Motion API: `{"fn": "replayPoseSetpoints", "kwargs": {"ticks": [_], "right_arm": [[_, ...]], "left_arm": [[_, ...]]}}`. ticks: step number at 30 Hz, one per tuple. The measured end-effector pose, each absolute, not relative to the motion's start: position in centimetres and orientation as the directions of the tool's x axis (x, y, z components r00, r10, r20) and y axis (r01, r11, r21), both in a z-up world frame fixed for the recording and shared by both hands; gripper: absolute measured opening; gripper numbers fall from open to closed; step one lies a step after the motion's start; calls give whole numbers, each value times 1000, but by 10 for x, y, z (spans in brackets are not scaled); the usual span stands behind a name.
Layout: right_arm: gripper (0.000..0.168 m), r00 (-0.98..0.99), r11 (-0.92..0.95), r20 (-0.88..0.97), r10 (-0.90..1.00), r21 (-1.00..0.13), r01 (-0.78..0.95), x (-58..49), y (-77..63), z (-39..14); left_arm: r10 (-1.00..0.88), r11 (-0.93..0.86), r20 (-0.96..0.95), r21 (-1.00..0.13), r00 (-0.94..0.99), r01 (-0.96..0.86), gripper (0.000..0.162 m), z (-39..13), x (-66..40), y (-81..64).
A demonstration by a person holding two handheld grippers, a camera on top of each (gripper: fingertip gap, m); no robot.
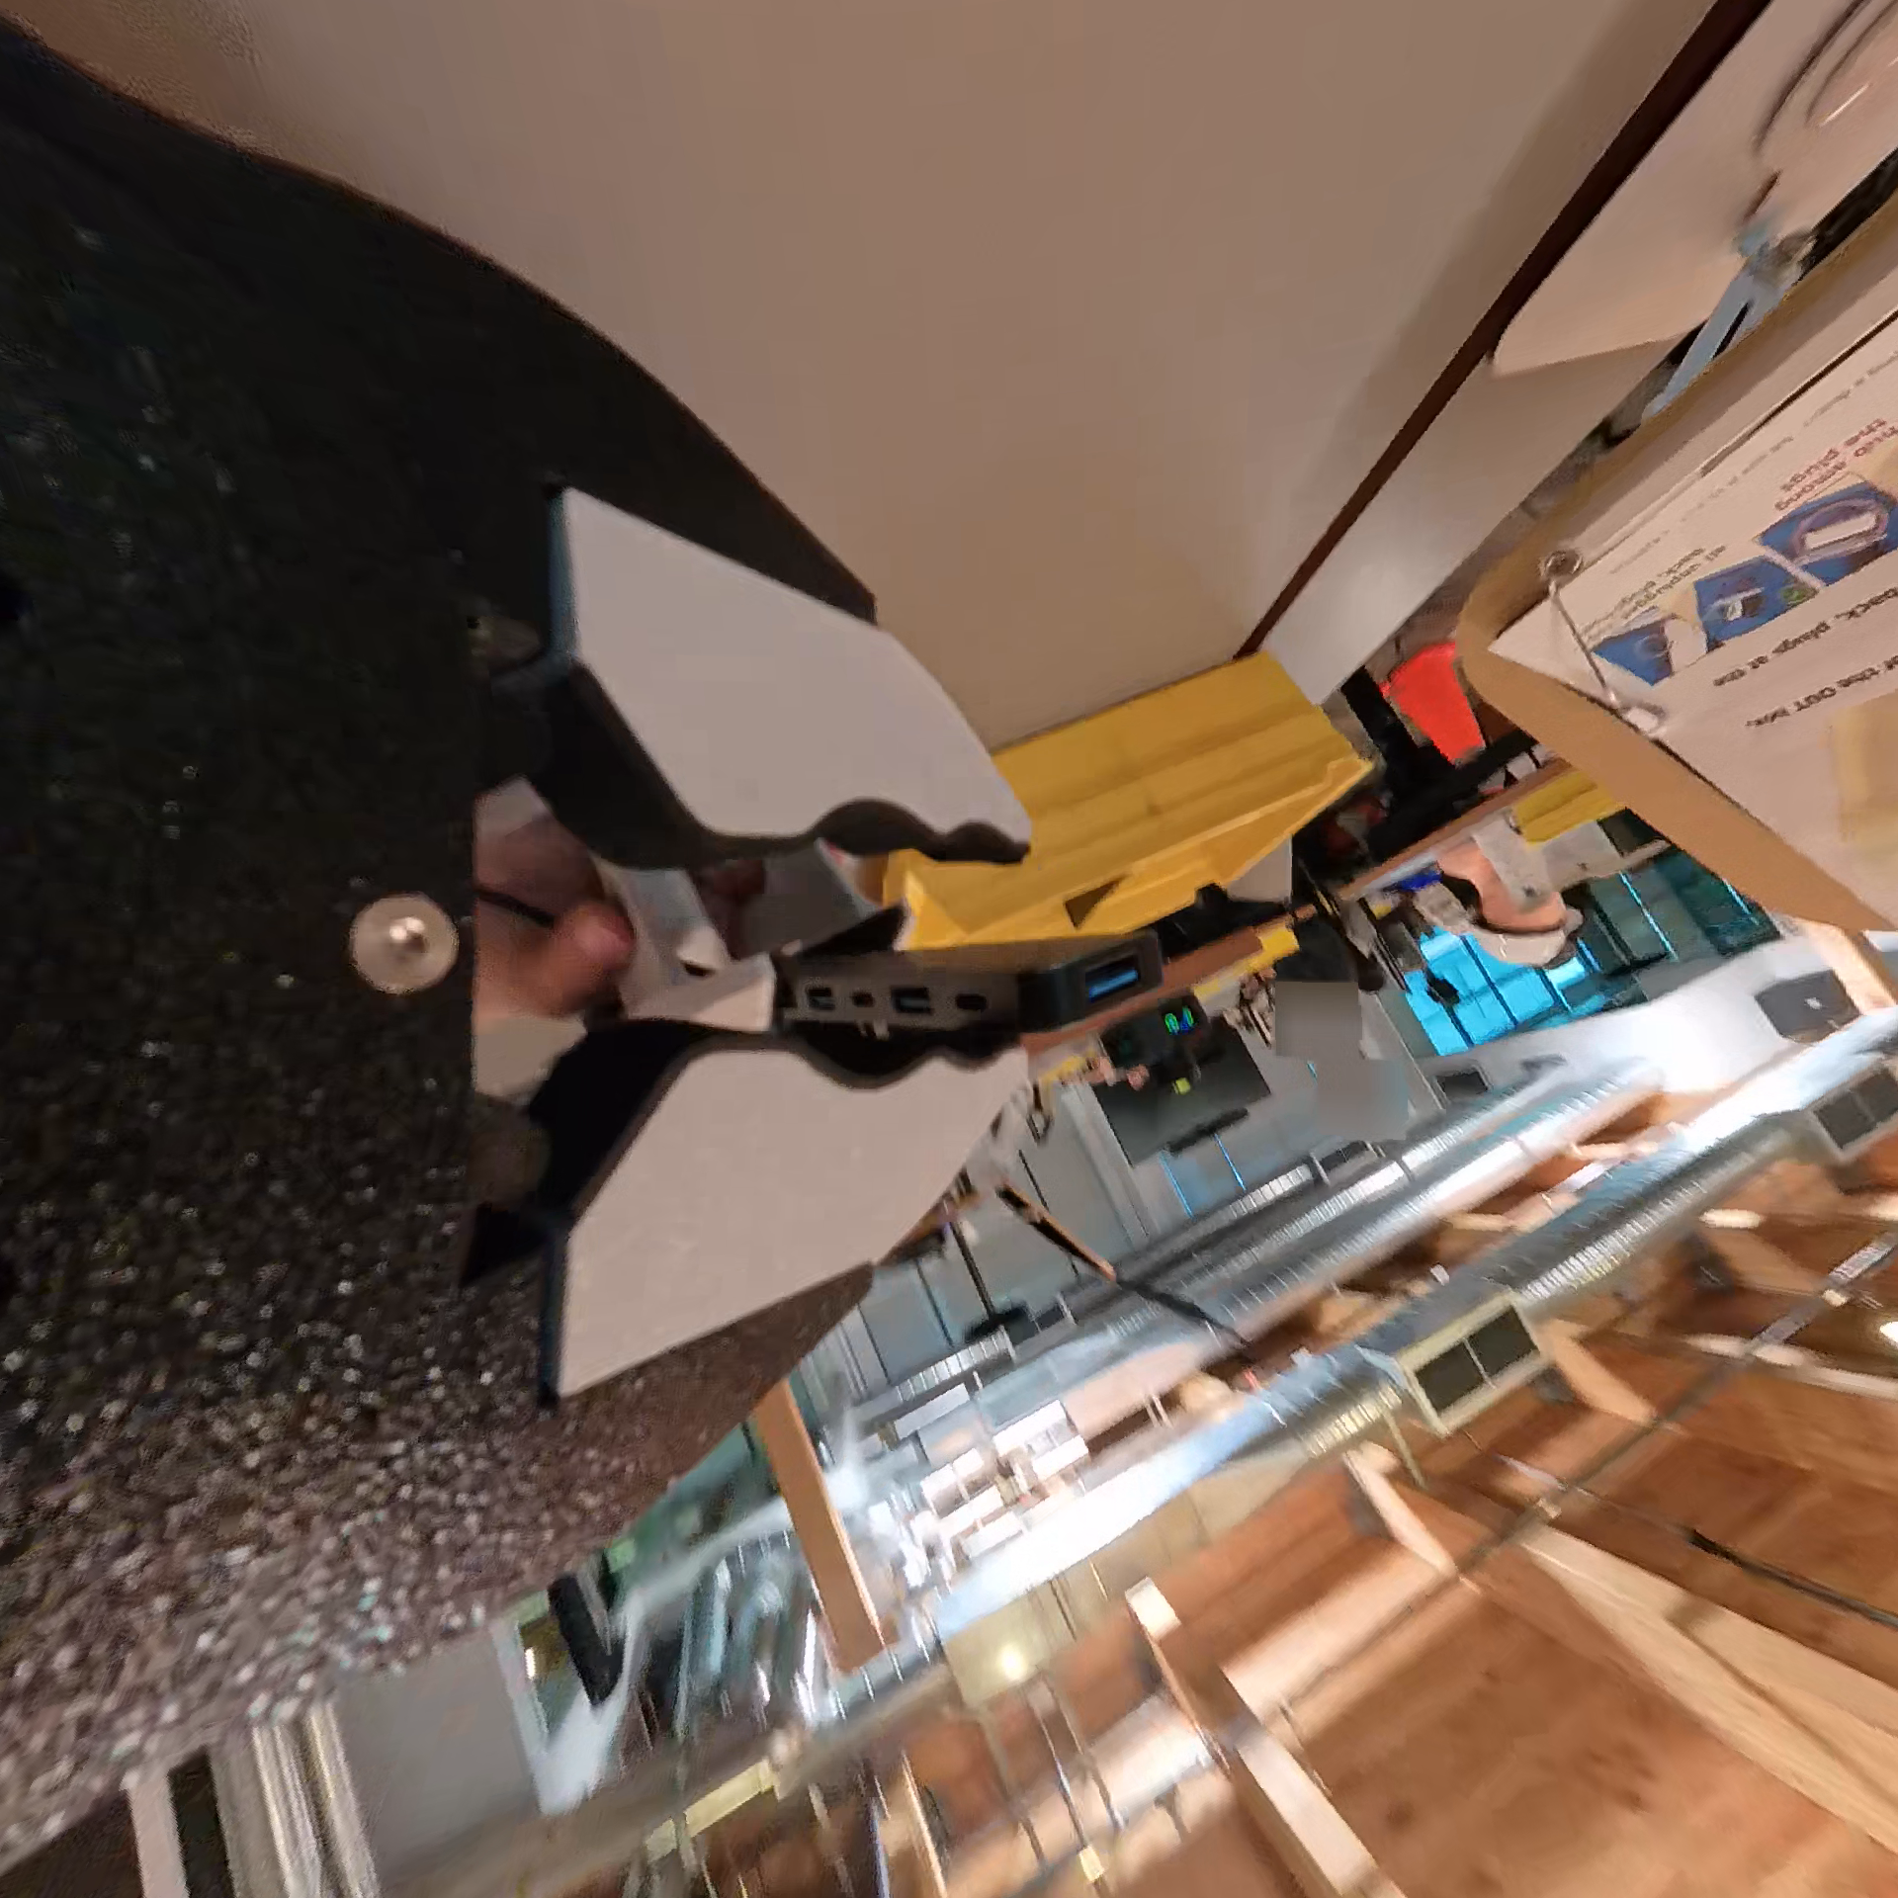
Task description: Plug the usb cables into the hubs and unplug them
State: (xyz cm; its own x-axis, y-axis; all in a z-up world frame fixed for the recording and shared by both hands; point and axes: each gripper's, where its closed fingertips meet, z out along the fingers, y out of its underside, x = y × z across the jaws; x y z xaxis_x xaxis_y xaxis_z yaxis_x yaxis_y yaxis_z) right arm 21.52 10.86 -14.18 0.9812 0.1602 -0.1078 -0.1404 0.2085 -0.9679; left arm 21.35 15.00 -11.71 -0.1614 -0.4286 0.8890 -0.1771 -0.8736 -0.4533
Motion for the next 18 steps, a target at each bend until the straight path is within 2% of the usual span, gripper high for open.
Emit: {"fn": "replayPoseSetpoints", "kwargs": {"ticks": [3, 7, 8, 9, 10, 18], "right_arm": [[36, 957, 173, -192, 217, -957, -231, 220, 106, -148], [36, 935, 139, -222, 275, -954, -267, 215, 107, -153], [36, 931, 136, -226, 287, -952, -273, 212, 108, -153], [36, 927, 133, -228, 299, -952, -277, 210, 109, -153], [36, 923, 131, -227, 311, -951, -279, 207, 110, -153], [36, 946, 159, -187, 266, -959, -234, 210, 109, -157]], "left_arm": [[-580, -784, 808, -588, -101, -198, 49, -122, 208, 160], [-643, -701, 757, -644, -121, -306, 59, -124, 203, 150], [-643, -685, 753, -646, -136, -337, 57, -126, 203, 144], [-639, -677, 754, -646, -153, -352, 45, -127, 203, 140], [-630, -684, 758, -644, -169, -344, 21, -127, 203, 139], [-368, -857, 916, -400, -156, -326, 12, -146, 205, 142]]}}
